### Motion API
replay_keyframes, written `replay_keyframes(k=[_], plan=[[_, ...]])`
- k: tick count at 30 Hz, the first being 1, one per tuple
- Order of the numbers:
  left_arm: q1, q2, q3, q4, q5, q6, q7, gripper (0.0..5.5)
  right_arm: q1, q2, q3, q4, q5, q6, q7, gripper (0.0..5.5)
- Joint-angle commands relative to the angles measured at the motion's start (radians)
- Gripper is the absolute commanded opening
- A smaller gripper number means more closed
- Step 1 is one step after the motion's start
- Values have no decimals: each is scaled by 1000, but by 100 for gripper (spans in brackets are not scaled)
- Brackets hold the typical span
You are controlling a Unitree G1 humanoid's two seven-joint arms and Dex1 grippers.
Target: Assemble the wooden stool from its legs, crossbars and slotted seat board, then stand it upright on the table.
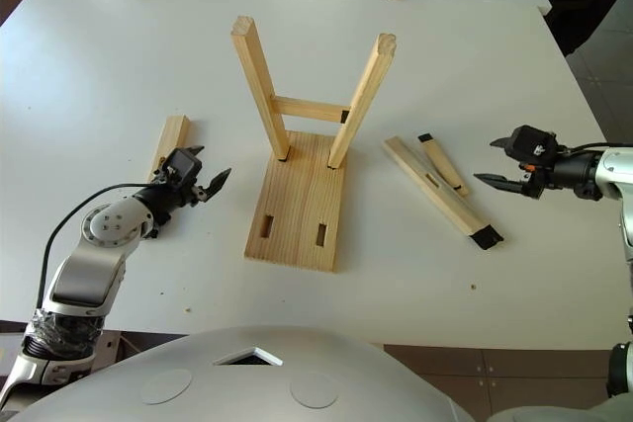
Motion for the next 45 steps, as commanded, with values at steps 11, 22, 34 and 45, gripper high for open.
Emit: replay_keyframes(k=[11, 22, 34, 45], plan=[[-32, 7, -39, 25, 31, -15, -19, 350, 18, -17, 79, -81, -28, -78, 60, 331], [-39, 5, -46, 27, 35, -13, -22, 350, -33, 18, 77, -91, -5, -58, 26, 331], [-62, 2, -57, 43, 37, -18, -24, 350, -117, 25, 158, 140, -151, -272, -44, 331], [-72, 2, -61, 47, 33, -22, -28, 350, -145, 40, 191, 163, -179, -368, -46, 331]])
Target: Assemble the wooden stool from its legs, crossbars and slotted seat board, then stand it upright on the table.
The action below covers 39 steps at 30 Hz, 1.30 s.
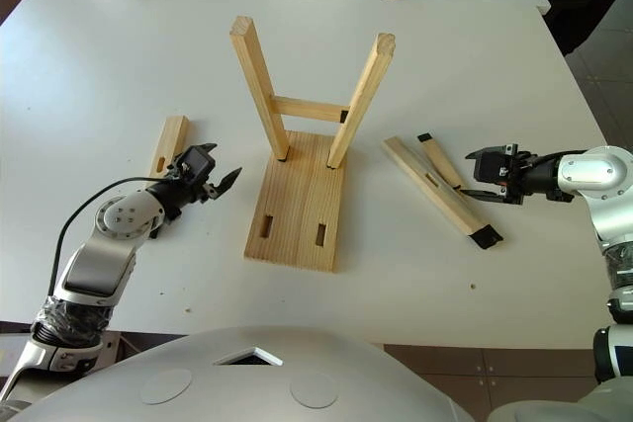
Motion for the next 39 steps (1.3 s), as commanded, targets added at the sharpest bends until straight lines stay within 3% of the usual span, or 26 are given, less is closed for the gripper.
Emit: replay_keyframes(k=[1, 12, 22, 31, 39], plan=[[-9, 5, -2, 0, 3, -3, -10, 350, -13, 6, -3, -46, 32, 12, 21, 331], [-4, -9, -11, -11, 5, -3, -4, 350, -15, 27, 4, -104, 31, 35, -10, 331], [8, 1, 10, -27, -4, 3, -9, 350, -45, -35, 26, 61, -82, -108, -76, 331], [7, 8, 19, -24, -4, 0, -15, 350, 33, -46, 12, -45, 12, -87, 29, 331], [8, 4, 13, -28, -2, 5, -12, 350, 77, -24, 11, -136, 29, -46, 18, 331]])
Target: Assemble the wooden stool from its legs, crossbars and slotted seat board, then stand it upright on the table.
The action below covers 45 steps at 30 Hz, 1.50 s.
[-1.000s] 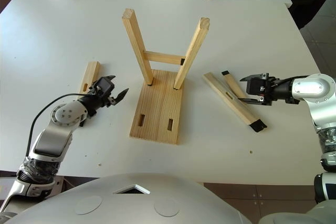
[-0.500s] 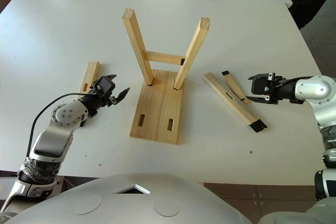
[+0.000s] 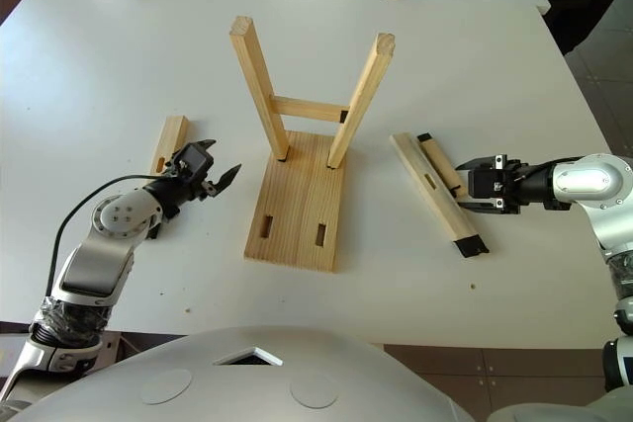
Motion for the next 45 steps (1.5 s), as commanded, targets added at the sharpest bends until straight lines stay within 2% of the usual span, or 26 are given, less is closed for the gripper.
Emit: replay_keyframes(k=[1, 10, 14, 18, 21, 30, 45], plan=[[4, 5, 1, -6, 0, 5, -7, 350, 20, 13, -11, -66, 18, 52, -18, 331], [15, -5, 3, -11, 3, 9, 9, 350, -17, 64, -69, -119, 32, 317, -128, 331], [18, -9, 2, -15, 5, 13, 12, 350, 20, 142, -121, -248, 147, 586, -159, 331], [24, -1, 12, -19, 2, 17, 7, 348, 26, 171, -171, -357, 263, 914, -169, 393], [29, 3, 19, -26, 2, 24, 9, 348, -2, 173, -181, -338, 260, 1045, -217, 437], [37, -5, 18, -35, 5, 33, 12, 348, 4, 181, -182, -366, 293, 1138, -248, 437], [42, -5, 17, -48, 3, 40, 10, 348, 19, 178, -157, -285, 234, 1014, -295, 437]])
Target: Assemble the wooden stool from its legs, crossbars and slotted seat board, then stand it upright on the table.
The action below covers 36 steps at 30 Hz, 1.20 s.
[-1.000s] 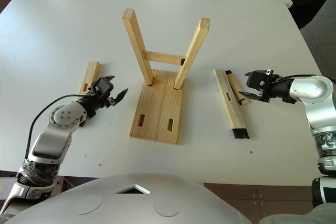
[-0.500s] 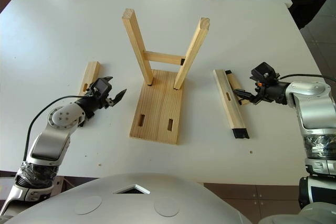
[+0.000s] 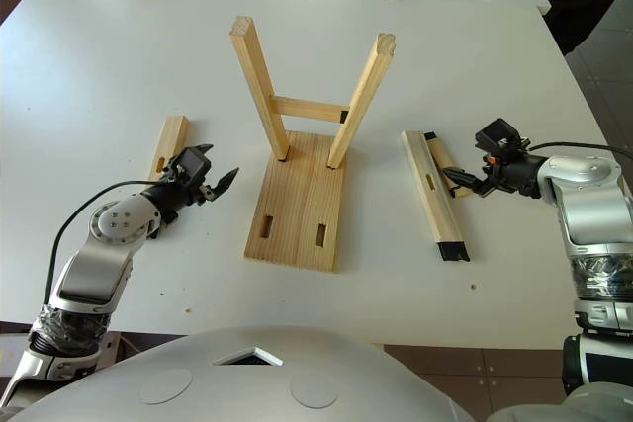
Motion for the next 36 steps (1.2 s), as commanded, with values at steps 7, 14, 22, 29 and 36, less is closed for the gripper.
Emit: replay_keyframes(k=[7, 14, 22, 29, 36], plan=[[-8, 3, -8, -5, 2, 15, -6, 348, 25, 27, 53, 5, -34, -42, -9, 437], [-1, 12, -12, -16, -2, 22, -15, 348, 75, 37, 48, 31, -43, -41, -39, 437], [9, 12, -12, -29, -3, 30, -14, 348, 104, 32, 52, 44, -54, -43, -50, 395], [12, 7, -15, -34, -1, 34, -8, 348, 105, 26, 66, 38, -64, -51, -48, 291], [5, 0, -12, -26, -3, 33, -4, 348, 68, 53, 53, 57, -53, -97, -77, 189]])
